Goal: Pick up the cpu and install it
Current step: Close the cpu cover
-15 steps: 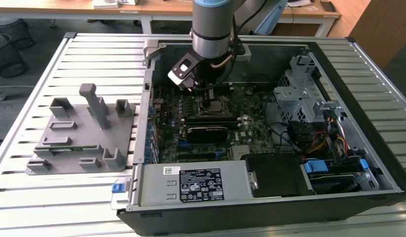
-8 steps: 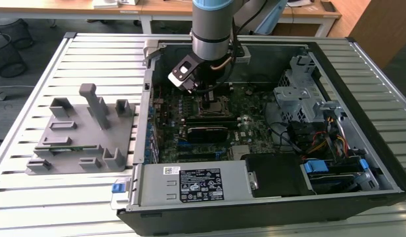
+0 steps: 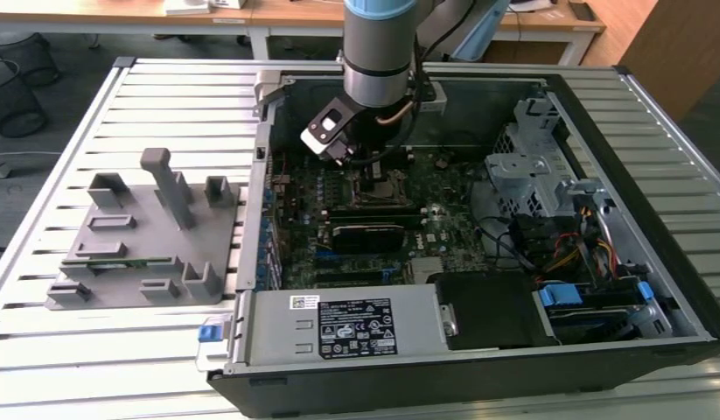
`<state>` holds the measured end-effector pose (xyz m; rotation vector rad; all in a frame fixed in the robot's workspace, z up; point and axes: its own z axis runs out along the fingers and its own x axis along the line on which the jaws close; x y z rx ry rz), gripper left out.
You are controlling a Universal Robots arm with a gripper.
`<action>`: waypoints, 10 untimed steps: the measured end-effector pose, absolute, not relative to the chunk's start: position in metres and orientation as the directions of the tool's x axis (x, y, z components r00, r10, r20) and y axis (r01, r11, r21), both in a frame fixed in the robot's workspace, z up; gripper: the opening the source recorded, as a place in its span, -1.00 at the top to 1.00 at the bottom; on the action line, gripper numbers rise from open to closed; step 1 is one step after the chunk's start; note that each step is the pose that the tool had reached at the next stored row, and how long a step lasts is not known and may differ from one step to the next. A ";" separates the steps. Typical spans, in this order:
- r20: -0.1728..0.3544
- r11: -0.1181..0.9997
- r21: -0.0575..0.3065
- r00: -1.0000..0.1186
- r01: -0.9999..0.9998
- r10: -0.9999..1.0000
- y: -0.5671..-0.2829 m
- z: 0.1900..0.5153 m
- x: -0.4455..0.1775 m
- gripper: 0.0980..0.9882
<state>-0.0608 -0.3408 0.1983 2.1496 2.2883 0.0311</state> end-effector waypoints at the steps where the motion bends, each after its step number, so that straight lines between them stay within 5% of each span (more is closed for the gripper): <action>1: 0.013 0.062 0.015 -0.063 0.998 0.998 -0.341 0.198 -0.060 0.98; 10: 0.014 0.062 0.016 -0.063 0.998 0.998 -0.341 0.214 -0.059 0.98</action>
